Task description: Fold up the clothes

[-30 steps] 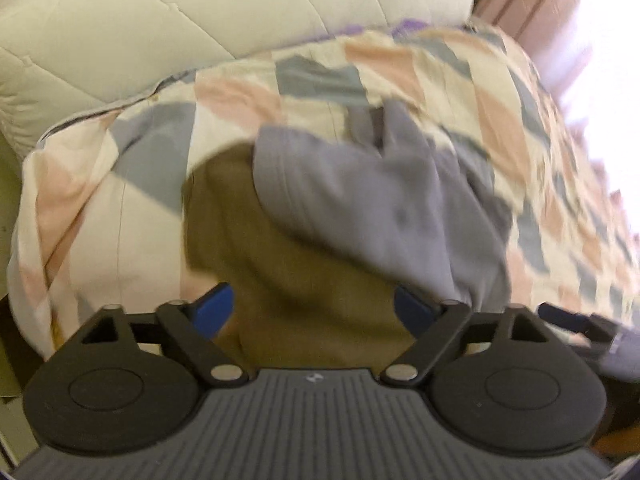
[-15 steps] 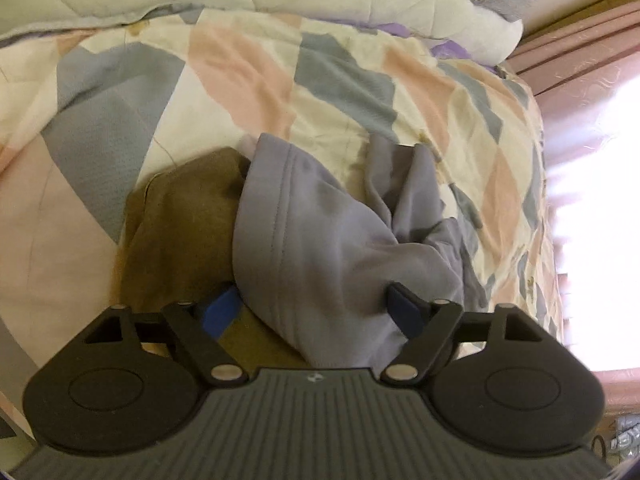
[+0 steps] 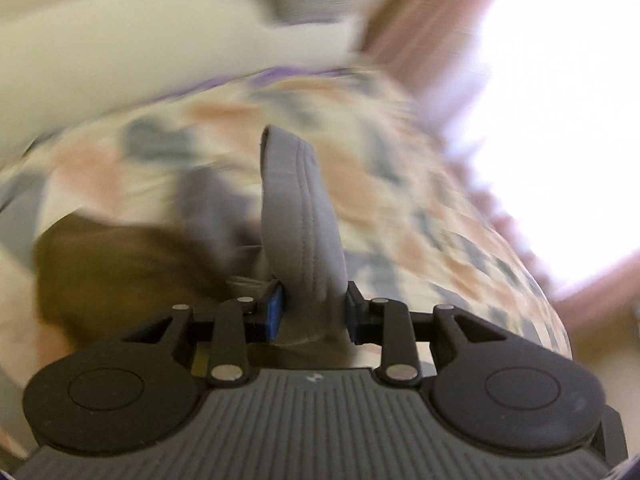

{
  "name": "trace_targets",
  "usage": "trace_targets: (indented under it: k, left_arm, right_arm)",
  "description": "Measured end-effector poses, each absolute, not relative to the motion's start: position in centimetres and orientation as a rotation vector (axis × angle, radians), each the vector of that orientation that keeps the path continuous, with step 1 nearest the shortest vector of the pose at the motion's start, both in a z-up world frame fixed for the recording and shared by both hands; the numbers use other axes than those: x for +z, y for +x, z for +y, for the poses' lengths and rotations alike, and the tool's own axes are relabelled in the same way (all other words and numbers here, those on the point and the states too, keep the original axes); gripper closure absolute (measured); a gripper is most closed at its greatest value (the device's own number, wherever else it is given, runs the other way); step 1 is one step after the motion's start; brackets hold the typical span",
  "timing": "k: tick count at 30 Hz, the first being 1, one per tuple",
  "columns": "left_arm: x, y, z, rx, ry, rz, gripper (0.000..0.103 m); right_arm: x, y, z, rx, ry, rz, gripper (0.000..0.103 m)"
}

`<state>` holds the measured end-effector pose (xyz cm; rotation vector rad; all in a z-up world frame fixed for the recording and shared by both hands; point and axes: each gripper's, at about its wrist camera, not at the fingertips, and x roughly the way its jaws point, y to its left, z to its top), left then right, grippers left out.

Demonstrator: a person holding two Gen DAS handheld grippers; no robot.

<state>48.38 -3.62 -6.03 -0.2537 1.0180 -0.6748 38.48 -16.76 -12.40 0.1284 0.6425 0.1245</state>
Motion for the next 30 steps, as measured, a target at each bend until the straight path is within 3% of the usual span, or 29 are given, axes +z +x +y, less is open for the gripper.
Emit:
trace_targets:
  k: [3, 5, 6, 9, 10, 11, 16, 19, 20, 21, 25, 30]
  left_arm:
    - [-1.9, 42.4, -8.3, -0.825, -0.155, 0.92, 0.077]
    - [0.0, 37.9, -11.3, -0.965, -0.127, 0.885, 0.102]
    - [0.3, 35.2, -13.0, -1.039, -0.123, 0.904, 0.102]
    - [-1.9, 27.0, -16.8, -1.072, 0.02, 0.944, 0.091]
    - [-3.0, 24.3, -17.9, -1.068, 0.075, 0.956, 0.077]
    - [-4.7, 21.7, -18.4, -1.054, 0.11, 0.991, 0.074]
    - [-12.2, 13.3, -16.1, -0.925, 0.194, 1.188, 0.073]
    - [-14.9, 12.2, -13.4, -0.815, 0.221, 1.233, 0.066]
    - [-15.8, 11.9, -12.5, -0.778, 0.229, 1.246, 0.065]
    - [-16.3, 12.5, -11.8, -0.738, 0.209, 1.261, 0.065]
    - [-18.0, 16.9, -9.3, -0.619, 0.09, 1.248, 0.048]
    - [-22.0, 24.5, -9.9, -0.526, 0.024, 1.202, 0.048]
  right_arm:
    - [-9.7, 32.1, -20.7, 0.074, 0.288, 0.544, 0.103]
    - [-8.4, 26.8, -23.0, 0.028, 0.367, 0.49, 0.103]
    - [-8.0, 24.0, -24.1, -0.004, 0.398, 0.482, 0.103]
    - [-7.7, 15.3, -27.4, -0.119, 0.503, 0.478, 0.103]
    - [-8.1, 12.1, -28.6, -0.165, 0.534, 0.502, 0.103]
    - [-8.7, 9.0, -29.6, -0.218, 0.556, 0.533, 0.099]
    - [-13.4, -5.2, -33.8, -0.454, 0.705, 0.694, 0.081]
    - [-15.4, -9.8, -34.5, -0.499, 0.754, 0.773, 0.068]
    - [-15.9, -10.5, -34.5, -0.499, 0.758, 0.796, 0.059]
    - [-16.5, -10.7, -34.5, -0.493, 0.766, 0.821, 0.057]
    - [-18.8, -7.8, -33.5, -0.419, 0.768, 0.892, 0.057]
    - [-20.8, 2.2, -30.6, -0.287, 0.533, 0.978, 0.057]
